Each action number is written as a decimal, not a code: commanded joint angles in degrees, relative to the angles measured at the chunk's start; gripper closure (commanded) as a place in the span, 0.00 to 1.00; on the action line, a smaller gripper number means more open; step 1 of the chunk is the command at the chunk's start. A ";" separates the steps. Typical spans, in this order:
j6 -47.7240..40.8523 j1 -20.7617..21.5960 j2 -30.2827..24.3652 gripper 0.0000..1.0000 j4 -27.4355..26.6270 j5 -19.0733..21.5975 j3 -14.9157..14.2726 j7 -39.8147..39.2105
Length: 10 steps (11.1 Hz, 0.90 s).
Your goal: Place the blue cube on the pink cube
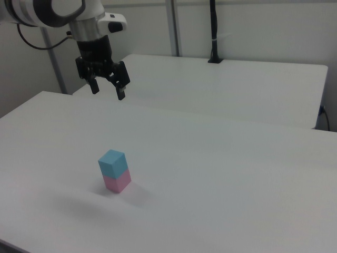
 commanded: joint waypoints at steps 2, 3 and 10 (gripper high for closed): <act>-0.93 0.94 -0.06 0.00 0.45 1.28 -2.21 -4.07; -0.67 0.85 0.02 0.00 0.62 4.86 -4.21 -4.25; 0.39 3.31 0.20 0.00 0.62 6.56 -5.82 -4.25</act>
